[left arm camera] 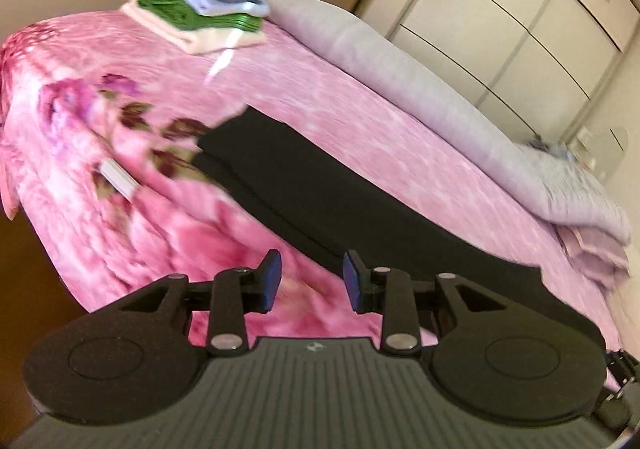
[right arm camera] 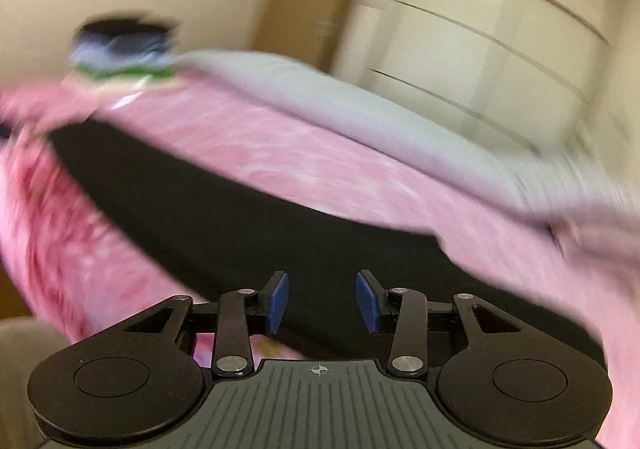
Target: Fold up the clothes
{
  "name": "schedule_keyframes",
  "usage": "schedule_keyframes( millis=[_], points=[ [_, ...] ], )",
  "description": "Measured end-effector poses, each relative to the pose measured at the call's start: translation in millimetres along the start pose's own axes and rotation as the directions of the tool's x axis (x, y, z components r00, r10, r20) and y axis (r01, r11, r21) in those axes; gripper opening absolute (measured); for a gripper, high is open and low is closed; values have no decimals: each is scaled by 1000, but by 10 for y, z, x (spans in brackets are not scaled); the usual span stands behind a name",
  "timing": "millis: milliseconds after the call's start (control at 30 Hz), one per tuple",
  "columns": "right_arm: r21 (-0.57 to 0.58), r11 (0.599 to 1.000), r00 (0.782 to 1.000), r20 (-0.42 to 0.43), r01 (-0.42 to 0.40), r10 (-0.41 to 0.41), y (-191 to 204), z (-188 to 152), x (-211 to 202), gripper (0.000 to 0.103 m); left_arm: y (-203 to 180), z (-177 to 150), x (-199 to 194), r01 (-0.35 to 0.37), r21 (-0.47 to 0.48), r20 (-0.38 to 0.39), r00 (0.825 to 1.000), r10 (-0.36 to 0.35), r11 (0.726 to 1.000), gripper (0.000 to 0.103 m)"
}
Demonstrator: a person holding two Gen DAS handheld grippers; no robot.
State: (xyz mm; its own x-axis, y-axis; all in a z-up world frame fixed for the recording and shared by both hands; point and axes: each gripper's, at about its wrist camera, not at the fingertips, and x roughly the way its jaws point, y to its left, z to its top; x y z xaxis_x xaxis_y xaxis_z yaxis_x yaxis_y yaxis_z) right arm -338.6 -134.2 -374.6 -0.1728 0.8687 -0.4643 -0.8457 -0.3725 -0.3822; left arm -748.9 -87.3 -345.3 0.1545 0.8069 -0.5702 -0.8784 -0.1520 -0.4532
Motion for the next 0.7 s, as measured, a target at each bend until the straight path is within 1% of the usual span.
schedule_keyframes(
  millis=[33, 100, 167, 233, 333, 400, 433, 500, 600, 700],
  points=[
    [-74, 997, 1000, 6, -20, 20, 162, -2, 119, 41, 80, 40, 65, 4, -16, 2, 1000, -4, 1000, 28],
    [-204, 977, 998, 4, -59, 61, 435, 12, 335, 41, 206, 100, 196, 20, -53, -3, 1000, -21, 998, 28],
    [-299, 951, 997, -8, -80, 82, 636, 22, 503, 41, 274, 143, 312, 43, -89, -17, 999, -44, 995, 28],
    [-354, 931, 996, -21, -85, 83, 734, -5, 612, 41, 319, 191, 422, 64, -121, -26, 997, -68, 991, 28],
    [-393, 915, 996, -56, -92, 76, 778, -79, 719, 41, 387, 262, 568, 91, -168, -32, 995, -97, 982, 28],
    [-416, 905, 996, -69, -84, 60, 818, -186, 756, 41, 449, 309, 645, 102, -203, -29, 993, -110, 974, 28],
    [-432, 899, 996, -73, -73, 46, 792, -229, 814, 41, 481, 333, 671, 104, -221, -23, 993, -112, 970, 28],
    [-426, 903, 998, -55, -53, 33, 751, -229, 859, 41, 562, 395, 716, 106, -258, -2, 994, -110, 960, 30],
    [-388, 920, 998, -60, -55, 34, 700, -172, 865, 40, 669, 490, 794, 92, -305, 22, 996, -90, 948, 31],
    [-389, 919, 997, -75, -58, 31, 678, -146, 858, 38, 743, 543, 878, 58, -335, 24, 998, -53, 940, 31]
  ],
)
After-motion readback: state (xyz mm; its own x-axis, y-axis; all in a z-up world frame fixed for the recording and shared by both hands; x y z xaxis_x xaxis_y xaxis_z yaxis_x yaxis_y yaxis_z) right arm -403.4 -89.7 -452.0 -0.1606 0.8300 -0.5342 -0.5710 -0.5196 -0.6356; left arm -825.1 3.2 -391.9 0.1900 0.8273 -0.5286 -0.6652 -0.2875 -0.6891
